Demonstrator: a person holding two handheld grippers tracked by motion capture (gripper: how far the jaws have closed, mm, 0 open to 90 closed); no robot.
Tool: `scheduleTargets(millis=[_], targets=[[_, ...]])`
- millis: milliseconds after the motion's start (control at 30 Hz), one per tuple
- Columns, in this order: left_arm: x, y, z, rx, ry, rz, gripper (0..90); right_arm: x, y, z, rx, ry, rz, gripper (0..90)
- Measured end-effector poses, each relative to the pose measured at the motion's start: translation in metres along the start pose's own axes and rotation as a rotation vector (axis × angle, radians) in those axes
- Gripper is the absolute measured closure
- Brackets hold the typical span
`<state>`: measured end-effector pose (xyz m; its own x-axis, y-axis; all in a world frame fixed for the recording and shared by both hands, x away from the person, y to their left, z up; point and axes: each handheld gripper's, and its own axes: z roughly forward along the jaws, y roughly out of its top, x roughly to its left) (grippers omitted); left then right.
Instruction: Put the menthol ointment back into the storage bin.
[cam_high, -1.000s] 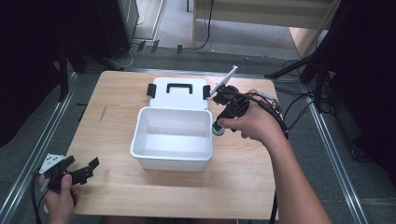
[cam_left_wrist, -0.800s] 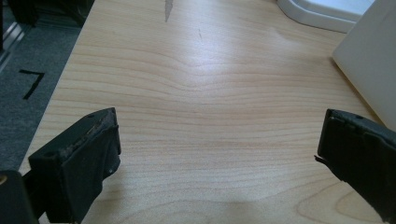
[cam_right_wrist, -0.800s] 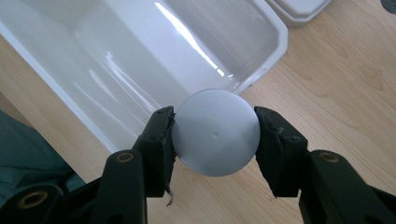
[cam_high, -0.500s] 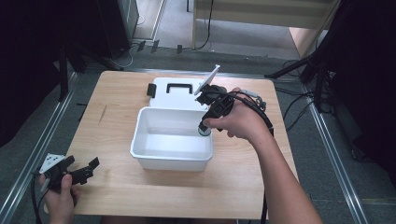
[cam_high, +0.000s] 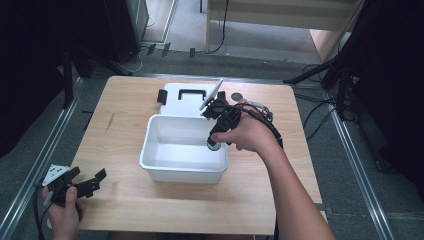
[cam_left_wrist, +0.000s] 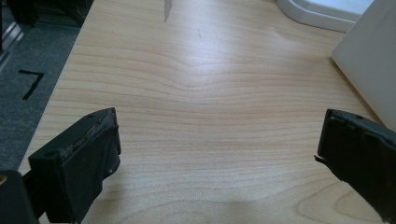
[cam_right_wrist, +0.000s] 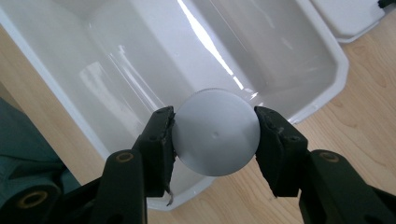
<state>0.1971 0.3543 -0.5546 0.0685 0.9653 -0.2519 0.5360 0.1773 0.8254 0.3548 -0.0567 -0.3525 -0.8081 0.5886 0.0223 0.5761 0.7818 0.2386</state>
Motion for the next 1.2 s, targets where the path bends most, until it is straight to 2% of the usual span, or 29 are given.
scheduleTargets(millis=[300,567,833,1000,1200], targets=[[0.0,0.0,0.0,0.001,0.001,0.001,0.1,-0.003,-0.005,0.03,0.038,0.005,-0.011,51.4],[0.0,0.0,0.0,0.005,0.002,0.004,0.1,-0.001,-0.007,0.049,0.056,0.009,-0.047,51.4],[0.0,0.0,0.0,0.005,0.001,0.005,0.1,0.006,-0.005,0.066,0.098,-0.049,-0.099,51.3],[0.0,0.0,0.0,0.006,0.0,0.005,0.1,0.009,-0.004,0.073,0.094,-0.061,-0.121,51.3],[-0.001,0.0,0.0,0.009,0.0,0.008,0.1,0.014,0.0,0.079,0.084,-0.054,-0.133,51.3]])
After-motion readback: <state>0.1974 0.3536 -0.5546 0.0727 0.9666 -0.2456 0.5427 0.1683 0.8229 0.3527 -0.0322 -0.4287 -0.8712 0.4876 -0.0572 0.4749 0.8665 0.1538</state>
